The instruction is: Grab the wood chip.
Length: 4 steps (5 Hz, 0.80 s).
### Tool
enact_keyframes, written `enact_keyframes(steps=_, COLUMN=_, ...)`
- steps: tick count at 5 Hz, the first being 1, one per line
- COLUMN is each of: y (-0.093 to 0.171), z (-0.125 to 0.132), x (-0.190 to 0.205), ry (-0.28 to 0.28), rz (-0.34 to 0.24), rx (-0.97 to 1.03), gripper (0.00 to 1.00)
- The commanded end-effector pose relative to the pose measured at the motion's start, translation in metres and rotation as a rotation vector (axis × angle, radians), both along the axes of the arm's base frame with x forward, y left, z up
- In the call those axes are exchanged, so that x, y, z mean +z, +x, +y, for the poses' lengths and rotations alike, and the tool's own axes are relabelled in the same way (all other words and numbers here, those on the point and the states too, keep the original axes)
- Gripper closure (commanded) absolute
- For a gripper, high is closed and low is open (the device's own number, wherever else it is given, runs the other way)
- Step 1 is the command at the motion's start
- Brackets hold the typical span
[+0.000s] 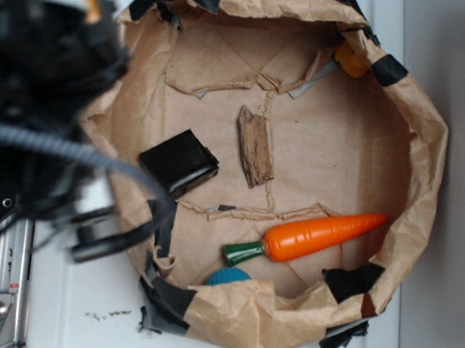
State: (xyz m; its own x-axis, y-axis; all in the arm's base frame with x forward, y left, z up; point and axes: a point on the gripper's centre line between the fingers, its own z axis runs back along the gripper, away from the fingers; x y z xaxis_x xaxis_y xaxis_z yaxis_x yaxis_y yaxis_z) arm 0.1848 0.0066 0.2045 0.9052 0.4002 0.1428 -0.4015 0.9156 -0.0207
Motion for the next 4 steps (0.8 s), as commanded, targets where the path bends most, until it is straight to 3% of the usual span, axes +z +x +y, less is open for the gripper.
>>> enact_keyframes(steps=1, y=0.026, z=0.025, x=-0.034, ry=-0.055, rz=-0.056, rx=0.225, gripper=0.0)
enact_keyframes(steps=3, y=0.026, z=0.025, x=-0.034, ry=-0.055, rz=-0.056, rx=0.225, gripper=0.0)
enact_keyframes(steps=4, y=0.059, z=0.025, x=-0.063, ry=-0.049, rz=-0.078, rx=0.306, gripper=0.0)
